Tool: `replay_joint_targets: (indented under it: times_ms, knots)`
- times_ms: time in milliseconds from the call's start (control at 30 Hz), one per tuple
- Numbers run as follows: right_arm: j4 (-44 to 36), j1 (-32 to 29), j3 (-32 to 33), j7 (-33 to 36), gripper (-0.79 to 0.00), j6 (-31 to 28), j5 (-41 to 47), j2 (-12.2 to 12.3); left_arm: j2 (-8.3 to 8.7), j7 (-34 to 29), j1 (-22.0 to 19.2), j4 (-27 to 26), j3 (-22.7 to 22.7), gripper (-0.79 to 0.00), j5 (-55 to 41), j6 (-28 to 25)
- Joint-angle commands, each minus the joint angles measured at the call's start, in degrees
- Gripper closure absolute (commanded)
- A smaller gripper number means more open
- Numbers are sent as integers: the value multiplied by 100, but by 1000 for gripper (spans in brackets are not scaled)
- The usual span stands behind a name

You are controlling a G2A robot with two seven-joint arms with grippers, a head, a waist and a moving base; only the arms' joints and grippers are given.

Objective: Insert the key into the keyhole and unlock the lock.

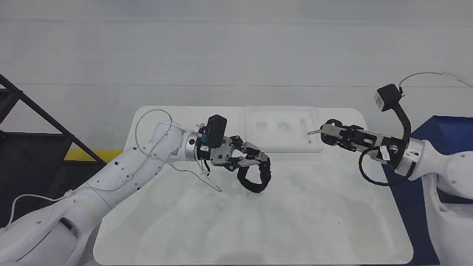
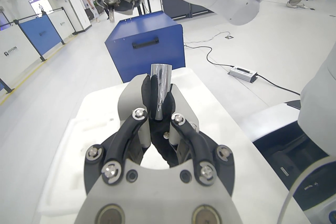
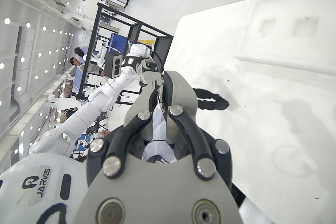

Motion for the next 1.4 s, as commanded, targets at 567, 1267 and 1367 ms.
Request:
replay_joint_targets:
  times_ms: [567, 1267, 1367]
  knots:
    - [-901, -365, -353, -490, 0, -365, -1180, 68, -352, 36, -68, 174, 176, 0, -224, 36]
    - [-1776, -51, -1087, -157, 0, 35, -3277, 187, -812, -227, -38, 535, 236, 0, -159, 660]
    - [-1776, 120, -1247, -93, 0, 118, -3439, 193, -949, 107, -19, 832, 282, 0, -74, 790]
